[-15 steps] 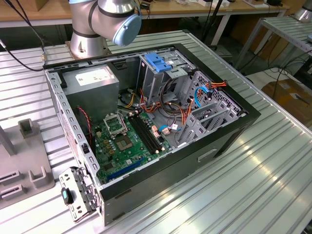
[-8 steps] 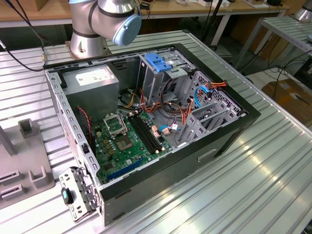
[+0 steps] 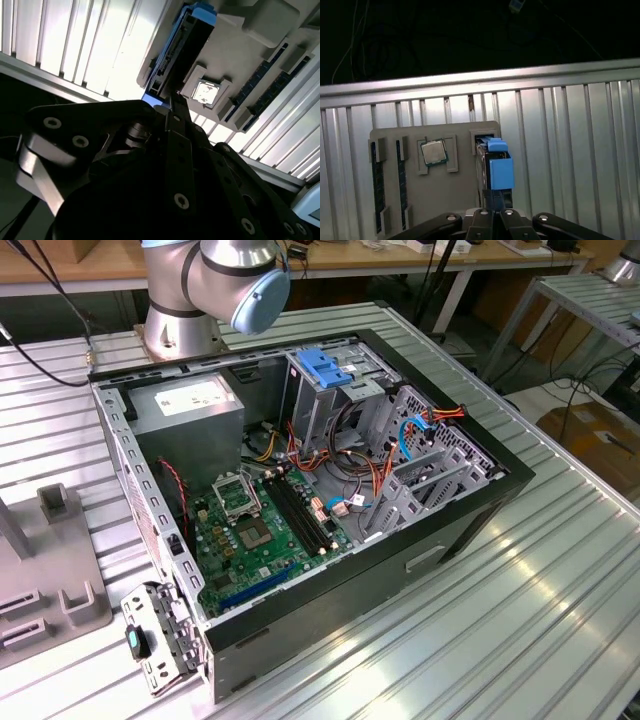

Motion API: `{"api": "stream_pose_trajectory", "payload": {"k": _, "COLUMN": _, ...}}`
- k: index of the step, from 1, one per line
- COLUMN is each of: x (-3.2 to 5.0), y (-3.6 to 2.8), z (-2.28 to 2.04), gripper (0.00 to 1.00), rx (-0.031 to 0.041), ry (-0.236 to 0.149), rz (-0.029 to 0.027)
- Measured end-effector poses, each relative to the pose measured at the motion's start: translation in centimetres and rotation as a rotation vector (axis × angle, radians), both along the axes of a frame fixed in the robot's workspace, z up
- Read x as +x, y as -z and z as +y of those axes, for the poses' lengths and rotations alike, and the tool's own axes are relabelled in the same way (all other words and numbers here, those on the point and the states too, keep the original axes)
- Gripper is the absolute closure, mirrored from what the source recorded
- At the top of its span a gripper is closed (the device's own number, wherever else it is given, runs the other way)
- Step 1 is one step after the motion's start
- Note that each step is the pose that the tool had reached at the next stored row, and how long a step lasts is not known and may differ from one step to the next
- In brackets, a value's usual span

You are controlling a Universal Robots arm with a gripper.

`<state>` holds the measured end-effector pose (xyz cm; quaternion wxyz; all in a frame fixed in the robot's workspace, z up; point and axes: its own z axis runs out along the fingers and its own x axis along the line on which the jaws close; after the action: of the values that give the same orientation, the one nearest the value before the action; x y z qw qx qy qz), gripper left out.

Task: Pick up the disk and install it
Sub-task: 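Pick up the disk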

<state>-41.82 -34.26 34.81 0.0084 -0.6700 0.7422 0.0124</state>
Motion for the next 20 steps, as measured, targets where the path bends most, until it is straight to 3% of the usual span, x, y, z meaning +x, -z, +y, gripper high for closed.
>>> {"api": "stream_pose_trajectory", "payload": {"k": 1, "x": -0.02, "y": 0.0, "z": 0.01, "gripper": 0.89, "rx": -0.0002, "ry": -0.002, "rz": -0.0007}}
{"api": "stream_pose_trajectory", "payload": {"k": 2, "x": -0.06, "y": 0.02, "z": 0.02, "gripper": 0.89, "rx": -0.0002, "ry": -0.004, "rz": -0.0058}}
{"api": "stream_pose_trajectory", "payload": {"k": 3, "x": -0.06, "y": 0.04, "z": 0.03, "gripper": 0.89, "rx": -0.0001, "ry": -0.005, "rz": -0.0126}}
{"api": "stream_pose_trajectory", "payload": {"k": 4, "x": -0.07, "y": 0.07, "z": 0.04, "gripper": 0.89, "rx": -0.0002, "ry": -0.008, "rz": -0.0244}}
{"api": "stream_pose_trajectory", "payload": {"k": 6, "x": -0.09, "y": 0.12, "z": 0.04, "gripper": 0.89, "rx": -0.0001, "ry": -0.012, "rz": -0.0421}}
{"api": "stream_pose_trajectory", "payload": {"k": 7, "x": -0.09, "y": 0.14, "z": 0.04, "gripper": 0.89, "rx": -0.0002, "ry": -0.013, "rz": -0.0468}}
{"api": "stream_pose_trajectory", "payload": {"k": 16, "x": 0.02, "y": 0.46, "z": 0.09, "gripper": 0.89, "rx": -0.0002, "ry": -0.012, "rz": -0.047}}
{"api": "stream_pose_trajectory", "payload": {"k": 17, "x": 0.04, "y": 0.46, "z": 0.09, "gripper": 0.89, "rx": -0.0003, "ry": -0.012, "rz": -0.0454}}
{"api": "stream_pose_trajectory", "payload": {"k": 18, "x": 0.07, "y": 0.47, "z": 0.09, "gripper": 0.89, "rx": 0.0001, "ry": -0.013, "rz": -0.0348}}
{"api": "stream_pose_trajectory", "payload": {"k": 20, "x": 0.06, "y": 0.47, "z": 0.09, "gripper": 0.89, "rx": 0.0003, "ry": -0.012, "rz": -0.0326}}
